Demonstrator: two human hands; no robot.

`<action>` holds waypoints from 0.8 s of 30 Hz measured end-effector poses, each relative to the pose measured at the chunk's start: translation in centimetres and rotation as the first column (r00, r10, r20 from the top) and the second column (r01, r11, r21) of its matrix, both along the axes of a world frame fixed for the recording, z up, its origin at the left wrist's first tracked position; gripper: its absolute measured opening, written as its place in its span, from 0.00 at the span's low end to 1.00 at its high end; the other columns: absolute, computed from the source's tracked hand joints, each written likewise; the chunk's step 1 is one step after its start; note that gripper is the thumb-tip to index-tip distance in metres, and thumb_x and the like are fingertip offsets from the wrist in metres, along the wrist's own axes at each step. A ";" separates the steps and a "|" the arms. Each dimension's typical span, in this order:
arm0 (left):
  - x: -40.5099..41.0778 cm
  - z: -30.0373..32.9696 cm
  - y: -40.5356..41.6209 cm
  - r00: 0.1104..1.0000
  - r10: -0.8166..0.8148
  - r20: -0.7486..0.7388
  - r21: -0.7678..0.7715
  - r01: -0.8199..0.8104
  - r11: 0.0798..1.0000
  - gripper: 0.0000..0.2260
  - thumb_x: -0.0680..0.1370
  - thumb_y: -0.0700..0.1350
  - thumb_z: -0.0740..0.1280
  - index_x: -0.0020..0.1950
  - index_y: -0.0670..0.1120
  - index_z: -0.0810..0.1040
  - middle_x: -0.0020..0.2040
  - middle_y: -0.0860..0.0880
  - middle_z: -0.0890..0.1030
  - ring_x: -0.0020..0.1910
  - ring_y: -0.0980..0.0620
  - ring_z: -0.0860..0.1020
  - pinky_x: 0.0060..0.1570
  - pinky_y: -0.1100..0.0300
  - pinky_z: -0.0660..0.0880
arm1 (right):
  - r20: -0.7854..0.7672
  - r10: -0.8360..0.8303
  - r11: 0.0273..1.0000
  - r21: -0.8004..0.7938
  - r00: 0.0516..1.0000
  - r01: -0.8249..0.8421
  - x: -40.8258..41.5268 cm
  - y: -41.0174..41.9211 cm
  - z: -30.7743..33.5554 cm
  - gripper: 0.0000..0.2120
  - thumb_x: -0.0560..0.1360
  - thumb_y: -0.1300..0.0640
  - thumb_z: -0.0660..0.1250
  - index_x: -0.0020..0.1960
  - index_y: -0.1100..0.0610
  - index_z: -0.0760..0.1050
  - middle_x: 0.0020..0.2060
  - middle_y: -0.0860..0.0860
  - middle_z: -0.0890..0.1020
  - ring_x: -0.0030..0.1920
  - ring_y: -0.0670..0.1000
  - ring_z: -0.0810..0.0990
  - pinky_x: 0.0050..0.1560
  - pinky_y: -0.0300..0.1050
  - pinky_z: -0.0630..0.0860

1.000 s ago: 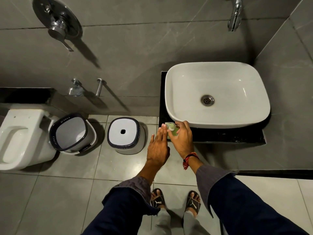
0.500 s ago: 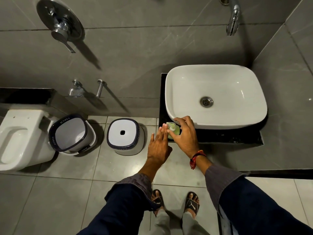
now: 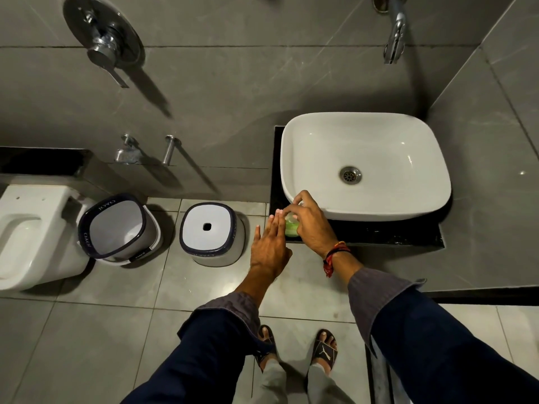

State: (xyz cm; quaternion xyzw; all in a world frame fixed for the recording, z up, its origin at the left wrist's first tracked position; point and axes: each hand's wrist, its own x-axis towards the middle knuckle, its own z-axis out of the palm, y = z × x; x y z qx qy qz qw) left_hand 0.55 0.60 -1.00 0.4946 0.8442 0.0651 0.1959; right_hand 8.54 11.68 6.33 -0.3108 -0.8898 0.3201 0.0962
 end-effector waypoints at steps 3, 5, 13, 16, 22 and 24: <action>0.0 0.0 0.0 1.000 0.001 -0.004 0.003 -0.001 1.000 0.44 0.79 0.47 0.68 0.82 0.46 0.37 0.84 0.47 0.41 0.83 0.47 0.43 0.80 0.43 0.46 | -0.011 0.012 1.000 0.004 1.000 -0.012 0.6 0.4 0.0 0.10 0.76 0.70 0.69 0.55 0.62 0.83 0.57 0.56 0.75 0.58 0.55 0.78 0.62 0.45 0.80; 0.0 -0.1 -0.1 1.000 0.002 0.001 -0.001 -0.002 1.000 0.45 0.79 0.46 0.68 0.82 0.47 0.37 0.84 0.47 0.41 0.83 0.47 0.43 0.81 0.43 0.47 | -0.011 0.029 1.000 0.005 1.000 -0.029 0.8 0.5 0.0 0.11 0.75 0.71 0.68 0.54 0.62 0.84 0.57 0.56 0.75 0.57 0.54 0.78 0.62 0.45 0.80; 0.1 0.1 -0.1 1.000 0.007 0.013 0.001 -0.007 1.000 0.44 0.79 0.45 0.68 0.82 0.46 0.37 0.84 0.47 0.41 0.83 0.47 0.43 0.81 0.43 0.46 | -0.020 0.049 0.999 -0.018 0.999 -0.049 0.9 0.9 -0.3 0.09 0.76 0.67 0.70 0.54 0.62 0.84 0.58 0.55 0.76 0.58 0.53 0.78 0.61 0.43 0.80; 0.2 0.2 -0.3 1.000 0.001 0.016 0.032 -0.002 0.999 0.45 0.79 0.46 0.68 0.82 0.45 0.36 0.84 0.47 0.41 0.83 0.46 0.44 0.81 0.44 0.48 | -0.090 0.017 0.996 -0.088 0.996 -0.025 1.3 0.8 -0.6 0.18 0.76 0.70 0.67 0.64 0.60 0.81 0.58 0.56 0.76 0.58 0.50 0.76 0.60 0.38 0.77; 1.5 0.1 -1.1 0.910 0.139 0.390 0.226 -0.241 0.944 0.41 0.80 0.40 0.67 0.83 0.45 0.41 0.84 0.47 0.48 0.82 0.46 0.55 0.76 0.54 0.61 | -0.084 -0.696 0.666 -0.448 0.713 0.596 3.5 -2.7 -4.3 0.19 0.79 0.68 0.66 0.69 0.62 0.76 0.63 0.59 0.82 0.59 0.54 0.82 0.64 0.45 0.78; 2.2 0.2 -0.8 0.831 0.179 0.527 0.221 -0.338 0.915 0.38 0.80 0.36 0.65 0.83 0.45 0.45 0.84 0.46 0.53 0.81 0.47 0.57 0.75 0.60 0.58 | 0.050 -0.723 0.500 -0.650 0.689 0.572 3.2 -2.9 -5.3 0.20 0.81 0.64 0.63 0.73 0.62 0.72 0.69 0.60 0.78 0.68 0.57 0.78 0.72 0.49 0.73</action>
